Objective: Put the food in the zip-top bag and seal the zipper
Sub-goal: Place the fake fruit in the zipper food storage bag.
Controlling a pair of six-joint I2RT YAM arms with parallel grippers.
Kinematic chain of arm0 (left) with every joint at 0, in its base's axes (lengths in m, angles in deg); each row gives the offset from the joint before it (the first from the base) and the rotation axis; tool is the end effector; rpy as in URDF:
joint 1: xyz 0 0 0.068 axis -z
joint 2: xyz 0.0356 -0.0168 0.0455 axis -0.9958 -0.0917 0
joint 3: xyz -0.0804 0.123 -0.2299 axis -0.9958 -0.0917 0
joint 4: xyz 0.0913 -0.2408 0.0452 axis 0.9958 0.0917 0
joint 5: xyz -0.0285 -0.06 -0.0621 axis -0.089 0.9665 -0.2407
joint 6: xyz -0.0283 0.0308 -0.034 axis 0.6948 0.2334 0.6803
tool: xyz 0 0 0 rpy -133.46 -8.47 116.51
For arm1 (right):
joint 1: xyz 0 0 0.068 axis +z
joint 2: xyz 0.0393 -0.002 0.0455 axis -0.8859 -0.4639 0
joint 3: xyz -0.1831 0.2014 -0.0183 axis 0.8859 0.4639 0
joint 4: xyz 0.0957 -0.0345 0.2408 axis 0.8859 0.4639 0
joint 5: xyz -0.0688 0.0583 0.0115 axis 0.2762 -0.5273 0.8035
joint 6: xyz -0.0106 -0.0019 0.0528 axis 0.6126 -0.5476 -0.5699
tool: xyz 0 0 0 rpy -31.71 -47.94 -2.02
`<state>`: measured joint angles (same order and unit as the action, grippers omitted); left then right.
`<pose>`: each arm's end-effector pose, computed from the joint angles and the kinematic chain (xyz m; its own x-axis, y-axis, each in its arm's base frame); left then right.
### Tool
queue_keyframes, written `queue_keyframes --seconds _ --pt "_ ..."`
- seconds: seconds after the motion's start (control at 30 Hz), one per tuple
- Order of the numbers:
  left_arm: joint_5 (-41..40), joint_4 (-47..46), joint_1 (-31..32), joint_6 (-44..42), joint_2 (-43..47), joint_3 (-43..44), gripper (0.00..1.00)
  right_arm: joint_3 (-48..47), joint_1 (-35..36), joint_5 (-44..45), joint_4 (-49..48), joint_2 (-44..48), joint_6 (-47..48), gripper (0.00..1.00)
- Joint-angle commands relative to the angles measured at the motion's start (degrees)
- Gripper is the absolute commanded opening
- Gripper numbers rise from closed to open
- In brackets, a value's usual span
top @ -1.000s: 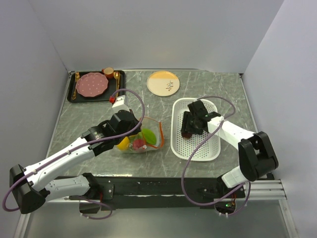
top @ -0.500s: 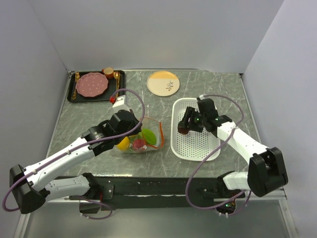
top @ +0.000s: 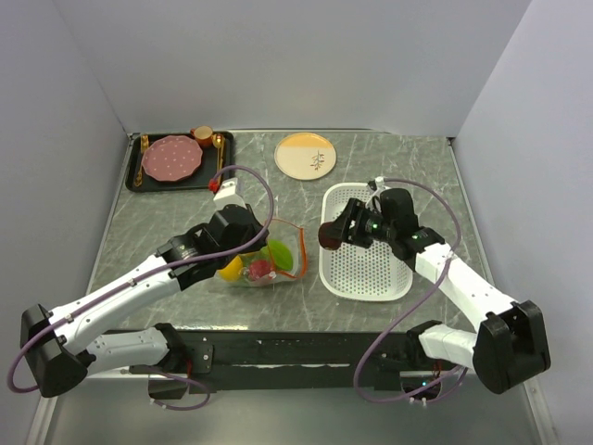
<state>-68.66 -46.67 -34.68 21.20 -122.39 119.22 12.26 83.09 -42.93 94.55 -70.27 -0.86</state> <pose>0.1621 -0.1716 0.3203 -0.6006 -0.4107 -0.6860 0.0310 0.8454 -0.5332 0.2288 0.1033 0.2536 -0.8160 0.2862 -0.5023 -0.1977 0.6783 0.7077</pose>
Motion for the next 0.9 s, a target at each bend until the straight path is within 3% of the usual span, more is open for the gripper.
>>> queue_keyframes --seconds 0.0,0.43,0.87 --pt "0.7 -2.7 -0.2 0.2 0.1 0.4 0.01 0.3 1.9 -4.3 -3.3 2.6 0.1 0.02" --pt "1.4 -2.2 -0.2 -0.1 0.0 0.5 0.01 -4.6 15.6 3.7 -1.9 1.3 3.2 0.08" --pt "1.6 -1.0 -0.2 -0.3 0.8 0.9 0.01 -11.1 18.6 3.7 -4.4 -10.4 4.9 0.11"
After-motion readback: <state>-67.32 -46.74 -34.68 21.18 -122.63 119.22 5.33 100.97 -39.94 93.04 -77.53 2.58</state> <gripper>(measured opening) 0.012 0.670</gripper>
